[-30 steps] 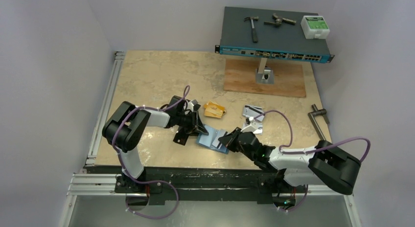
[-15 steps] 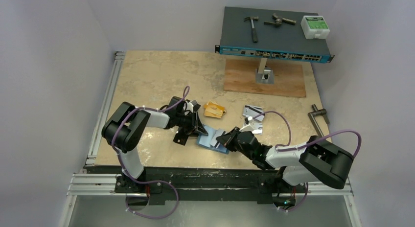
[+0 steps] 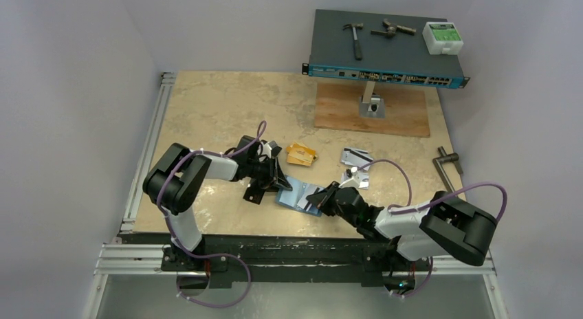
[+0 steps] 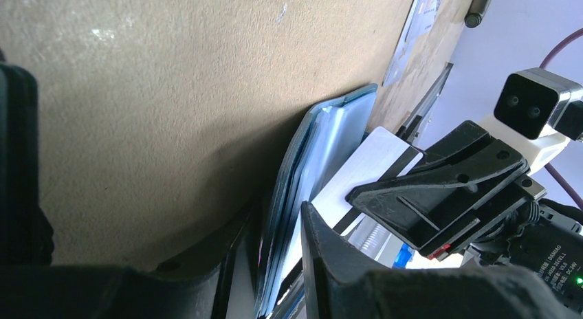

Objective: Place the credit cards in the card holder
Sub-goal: Insert the credit card into the card holder.

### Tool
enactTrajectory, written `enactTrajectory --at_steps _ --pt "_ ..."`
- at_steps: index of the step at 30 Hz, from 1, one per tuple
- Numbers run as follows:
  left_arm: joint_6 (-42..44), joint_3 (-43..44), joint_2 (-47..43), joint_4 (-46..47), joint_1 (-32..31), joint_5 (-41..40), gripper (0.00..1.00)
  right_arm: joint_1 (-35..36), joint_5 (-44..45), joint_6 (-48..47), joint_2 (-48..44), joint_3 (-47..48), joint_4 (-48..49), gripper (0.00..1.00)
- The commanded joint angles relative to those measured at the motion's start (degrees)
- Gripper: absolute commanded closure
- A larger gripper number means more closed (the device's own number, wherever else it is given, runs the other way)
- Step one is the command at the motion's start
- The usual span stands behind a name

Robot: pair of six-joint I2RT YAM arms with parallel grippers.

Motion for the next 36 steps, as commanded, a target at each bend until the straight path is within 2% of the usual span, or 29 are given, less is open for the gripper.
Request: enactTrajectory --at_steps 1,10,27,36 --pt "0.6 -0.2 -2.0 1.1 -0.2 -0.1 0.74 -0.3 0.7 1.0 -0.3 -0.6 3.3 1.0" --pt "0.4 -0.1 -1.7 1.1 -0.3 0.1 0.74 -1.0 -1.2 2.1 3.5 -2.1 11.1 1.0" --pt "0.0 0.1 -1.6 1.2 -0.4 0.5 0.74 -1.9 -4.5 1.8 9.1 -0.7 13.9 1.0" --pt "-0.1 0.2 -1.5 1.2 -0.4 0.7 0.75 -2.9 -8.9 -1.1 12.1 2.6 14.3 1.0"
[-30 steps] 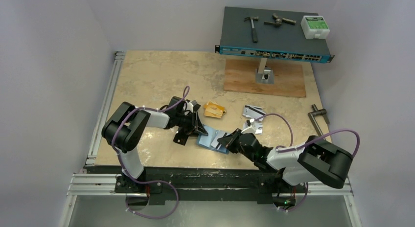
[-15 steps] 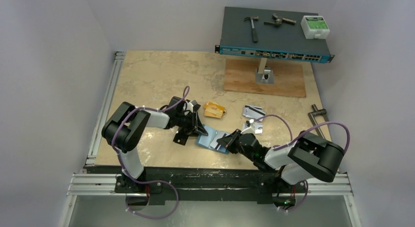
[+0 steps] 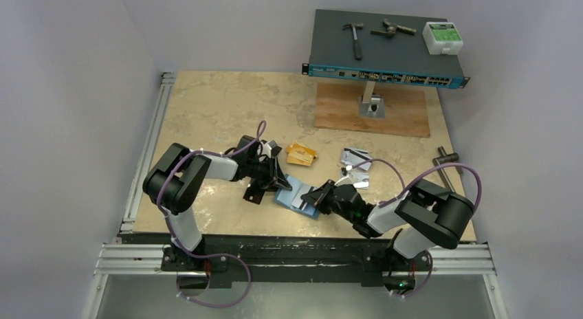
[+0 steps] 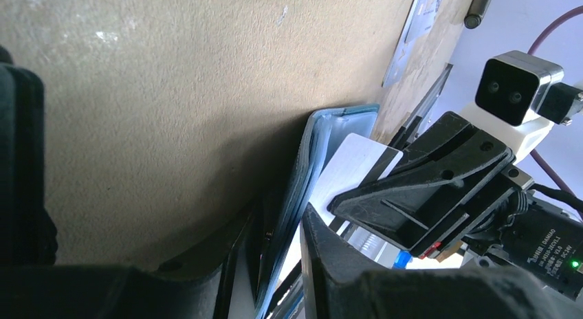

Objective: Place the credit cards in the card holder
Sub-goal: Insert the credit card into the card holder.

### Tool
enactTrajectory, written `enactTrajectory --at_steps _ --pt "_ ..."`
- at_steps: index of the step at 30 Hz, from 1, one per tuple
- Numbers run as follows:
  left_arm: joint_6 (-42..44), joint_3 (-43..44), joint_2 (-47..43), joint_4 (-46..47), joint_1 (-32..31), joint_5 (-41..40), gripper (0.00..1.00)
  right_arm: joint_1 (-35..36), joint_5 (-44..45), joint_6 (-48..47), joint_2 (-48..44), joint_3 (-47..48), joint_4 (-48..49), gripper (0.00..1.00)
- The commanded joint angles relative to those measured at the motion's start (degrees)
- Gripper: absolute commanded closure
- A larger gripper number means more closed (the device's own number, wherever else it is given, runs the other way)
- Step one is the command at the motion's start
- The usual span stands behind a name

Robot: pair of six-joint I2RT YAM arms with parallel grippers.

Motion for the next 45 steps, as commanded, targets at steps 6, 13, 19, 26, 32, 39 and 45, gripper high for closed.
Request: enactTrajectory --at_steps 6,13,19,26,32,39,45 --pt "-0.2 0.1 -1.6 1.2 -0.3 0.8 0.75 -1.3 -3.7 -2.7 0.6 4.8 -8.2 1.0" --pt "-0.2 0.1 -1.7 1.2 -0.3 0.8 0.76 -1.3 -2.3 -3.6 -3.5 7.8 -22.8 0.68" --pt "0.0 0.1 -1.7 1.1 -0.4 0.7 0.76 -1.3 -0.6 -2.7 -9.7 6.5 -29.2 0.54" --pt "0.2 0.2 -1.5 0.9 -0.4 0.5 0.77 -1.3 -0.3 -1.6 -13.5 4.6 -30.6 0.56" --pt "0.7 0.4 -1.6 0.1 -0.4 0.1 0.77 -1.3 -0.3 -0.9 -14.8 3.9 -30.8 0.7" --pt "4.4 3.1 -1.9 -6.1 -0.1 -1.3 0.73 -1.3 -0.1 -0.3 -14.3 3.4 -29.8 1.0" --pt "13.9 7.4 -4.2 -19.7 0.4 -2.7 0.62 -1.5 -0.8 -0.3 -11.4 3.2 -27.1 1.0"
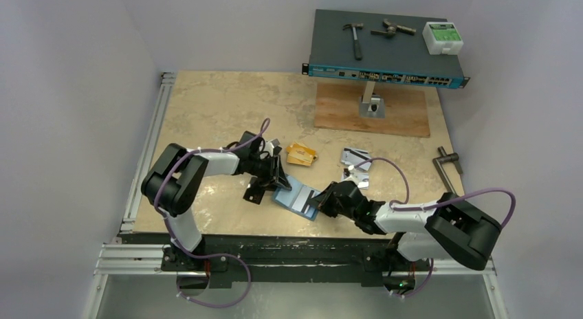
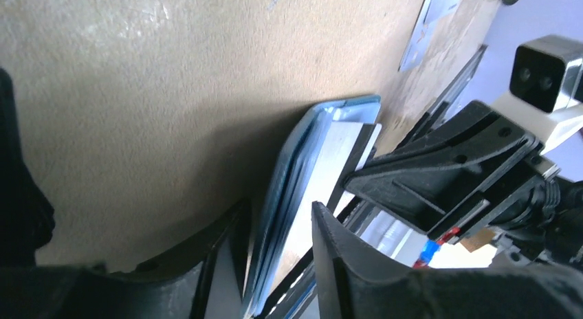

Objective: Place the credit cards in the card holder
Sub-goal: Insert the credit card into the card holder.

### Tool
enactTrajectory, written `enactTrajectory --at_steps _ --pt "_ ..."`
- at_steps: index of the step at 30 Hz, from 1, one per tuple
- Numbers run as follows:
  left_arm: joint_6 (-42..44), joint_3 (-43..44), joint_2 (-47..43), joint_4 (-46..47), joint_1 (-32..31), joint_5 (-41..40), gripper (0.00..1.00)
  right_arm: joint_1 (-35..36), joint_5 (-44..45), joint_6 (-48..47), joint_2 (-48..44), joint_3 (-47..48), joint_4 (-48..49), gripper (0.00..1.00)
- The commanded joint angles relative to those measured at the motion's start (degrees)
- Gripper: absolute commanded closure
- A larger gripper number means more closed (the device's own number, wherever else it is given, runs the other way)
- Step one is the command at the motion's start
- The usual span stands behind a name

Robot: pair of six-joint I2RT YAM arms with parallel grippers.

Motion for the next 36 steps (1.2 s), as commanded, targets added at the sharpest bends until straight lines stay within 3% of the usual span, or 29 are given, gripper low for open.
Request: enactTrajectory --at_steps 1,7,11,21,36 --pt "8.8 3.1 -4.2 -10.6 0.8 -2.1 0.61 -0.2 1.2 0.3 1.7 -0.9 0.6 1.0" --pt "16.8 6.1 -6.0 -19.2 1.3 -7.7 0.59 -0.3 1.4 0.6 1.1 -1.7 0.9 1.0" --pt "18.6 5.8 -5.4 -19.7 1.1 -10.6 0.66 -0.2 1.4 0.5 0.7 -1.5 0.7 1.0" --pt "18.9 6.4 -3.6 -19.5 -1.8 -12.4 0.81 -0.2 3.1 0.0 -4.4 -2.1 0.6 1.0" --pt "18.0 6.0 -3.1 -19.2 -2.5 -11.7 0.83 -0.3 6.8 0.9 -13.6 -6.4 2.6 1.0"
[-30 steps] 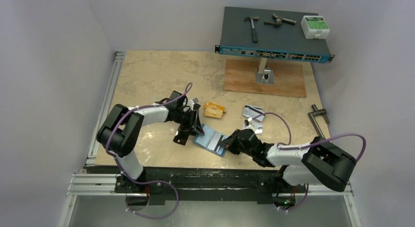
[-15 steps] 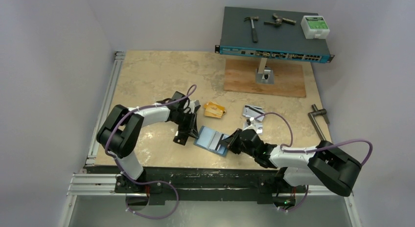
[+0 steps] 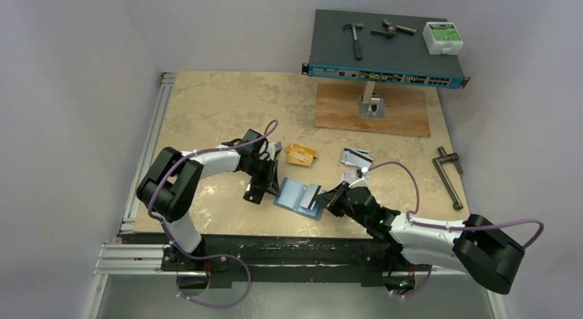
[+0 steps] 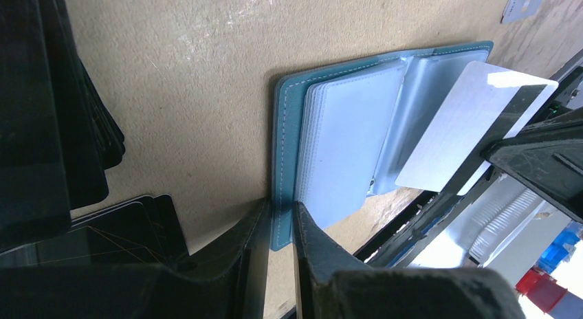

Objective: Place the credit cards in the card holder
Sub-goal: Insert the credit card into the card holder.

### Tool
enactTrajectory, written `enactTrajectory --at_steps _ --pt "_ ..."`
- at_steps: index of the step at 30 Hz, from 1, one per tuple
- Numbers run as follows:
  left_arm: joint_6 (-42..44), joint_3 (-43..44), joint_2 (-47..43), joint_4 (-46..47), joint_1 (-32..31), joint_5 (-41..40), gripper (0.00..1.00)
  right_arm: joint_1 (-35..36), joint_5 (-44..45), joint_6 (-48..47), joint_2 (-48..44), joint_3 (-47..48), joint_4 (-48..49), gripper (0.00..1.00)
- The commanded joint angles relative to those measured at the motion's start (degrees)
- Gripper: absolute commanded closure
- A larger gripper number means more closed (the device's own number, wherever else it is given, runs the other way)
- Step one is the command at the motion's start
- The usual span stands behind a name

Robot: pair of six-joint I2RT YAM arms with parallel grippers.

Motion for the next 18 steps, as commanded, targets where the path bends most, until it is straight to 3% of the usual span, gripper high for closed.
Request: enactTrajectory --at_steps 1,8,18 --pt "0.2 1.0 0.6 -0.2 -0.5 -0.2 0.83 -0.2 2.7 0.1 0.8 -0.3 2.3 1.0" --pt "-0.2 0.6 0.3 0.1 -0.5 0.1 0.83 -0.2 1.4 0.4 8.0 0.1 10.3 1.0" --pt "-0.9 0.0 0.4 0.4 -0.5 0.1 0.84 -0.2 3.2 1.2 9.5 -1.5 17.0 1.0"
